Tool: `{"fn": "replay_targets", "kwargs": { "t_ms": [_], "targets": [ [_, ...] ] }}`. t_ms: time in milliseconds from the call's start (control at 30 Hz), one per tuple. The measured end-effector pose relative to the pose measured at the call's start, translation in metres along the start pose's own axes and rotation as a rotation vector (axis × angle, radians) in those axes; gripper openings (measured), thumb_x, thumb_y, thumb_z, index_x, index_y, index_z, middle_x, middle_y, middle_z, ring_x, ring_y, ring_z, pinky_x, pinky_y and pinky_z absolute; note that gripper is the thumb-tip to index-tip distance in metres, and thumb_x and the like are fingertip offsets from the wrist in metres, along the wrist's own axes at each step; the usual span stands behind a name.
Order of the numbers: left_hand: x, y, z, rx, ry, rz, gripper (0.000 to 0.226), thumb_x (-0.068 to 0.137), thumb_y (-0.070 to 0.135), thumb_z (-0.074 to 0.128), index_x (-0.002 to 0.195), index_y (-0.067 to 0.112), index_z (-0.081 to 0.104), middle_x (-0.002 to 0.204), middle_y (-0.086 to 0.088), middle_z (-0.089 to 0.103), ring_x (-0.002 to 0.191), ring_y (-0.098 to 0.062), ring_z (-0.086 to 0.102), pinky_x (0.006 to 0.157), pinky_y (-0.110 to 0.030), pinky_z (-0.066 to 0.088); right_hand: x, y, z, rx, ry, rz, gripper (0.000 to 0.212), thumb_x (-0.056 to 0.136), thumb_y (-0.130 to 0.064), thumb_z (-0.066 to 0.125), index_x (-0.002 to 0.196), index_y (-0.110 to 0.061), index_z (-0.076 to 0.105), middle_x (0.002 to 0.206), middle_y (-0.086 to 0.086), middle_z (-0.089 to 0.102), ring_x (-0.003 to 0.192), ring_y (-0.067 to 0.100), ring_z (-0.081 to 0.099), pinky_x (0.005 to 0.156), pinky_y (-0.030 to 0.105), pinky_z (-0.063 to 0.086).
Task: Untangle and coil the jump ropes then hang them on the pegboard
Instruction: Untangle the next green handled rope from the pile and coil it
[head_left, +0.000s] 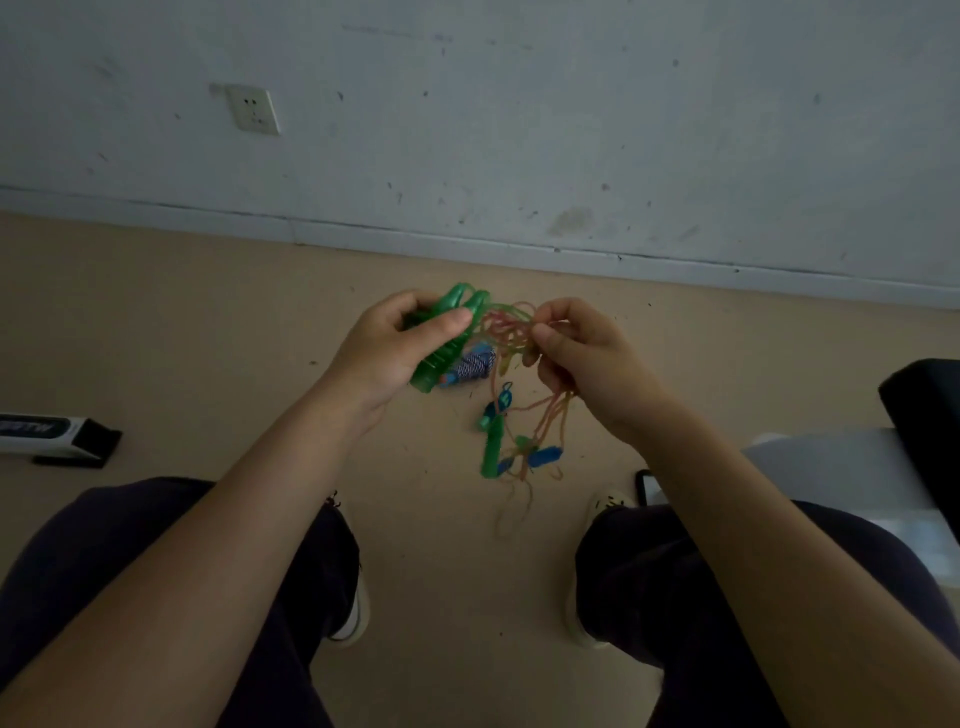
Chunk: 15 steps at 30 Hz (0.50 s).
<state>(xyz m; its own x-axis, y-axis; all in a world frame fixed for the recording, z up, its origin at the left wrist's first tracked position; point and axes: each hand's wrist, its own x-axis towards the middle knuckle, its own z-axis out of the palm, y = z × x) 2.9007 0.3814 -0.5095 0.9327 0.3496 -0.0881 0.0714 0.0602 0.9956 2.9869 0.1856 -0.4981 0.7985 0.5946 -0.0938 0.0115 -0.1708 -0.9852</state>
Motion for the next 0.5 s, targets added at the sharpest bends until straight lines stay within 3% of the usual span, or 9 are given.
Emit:
{"fn": "replay_targets", "kwargs": {
  "t_ms": [67,200,400,500],
  "targets": [
    [0.0003,0.0020,0.0000,-0.100,-0.018,0.014,0.017,0.077,0.032,0.079,0.088,0.021,0.072,0.074,0.006,0.072,0.065,-0.009,0.068,0.055,-0.024,0.054,0.0002,-0.0012,0.0003,0.045,-0.029,-0.016,0.005,0.099,-0.011,0.054,0.099,-0.010,0.058,0.065,0.000,0.053,0.053,0.008,0.043,0.049,0.019,0.035],
    [0.0000,0.0017,0.0010,-0.152,-0.087,0.013,0.012,0.079,0.025,0.072,0.088,0.017,0.069,0.072,0.005,0.070,0.063,-0.010,0.065,0.055,-0.024,0.052,-0.0014,-0.0021,-0.0003,-0.167,-0.043,-0.026,0.021,0.090,-0.027,0.070,0.107,-0.014,0.070,0.053,-0.015,0.051,0.049,0.000,0.042,0.052,0.017,0.034],
    [-0.0015,0.0008,0.0050,-0.050,-0.035,-0.038,0.026,0.074,0.034,0.084,0.090,0.017,0.072,0.072,0.007,0.072,0.065,-0.007,0.068,0.056,-0.024,0.053,-0.0050,-0.0020,0.0010,-0.115,-0.060,-0.105,0.006,0.090,-0.014,0.068,0.090,-0.016,0.074,0.066,-0.014,0.066,0.056,-0.004,0.055,0.054,0.009,0.040],
    [-0.0002,-0.0015,0.0074,-0.030,0.023,-0.131,0.026,0.076,0.036,0.079,0.090,0.016,0.073,0.071,0.005,0.072,0.065,-0.012,0.067,0.060,-0.028,0.053,-0.0057,-0.0042,0.0045,-0.075,0.011,-0.200,0.021,0.091,-0.007,0.065,0.081,-0.025,0.071,0.074,-0.018,0.070,0.061,-0.007,0.058,0.058,0.009,0.043]
  ]
}}
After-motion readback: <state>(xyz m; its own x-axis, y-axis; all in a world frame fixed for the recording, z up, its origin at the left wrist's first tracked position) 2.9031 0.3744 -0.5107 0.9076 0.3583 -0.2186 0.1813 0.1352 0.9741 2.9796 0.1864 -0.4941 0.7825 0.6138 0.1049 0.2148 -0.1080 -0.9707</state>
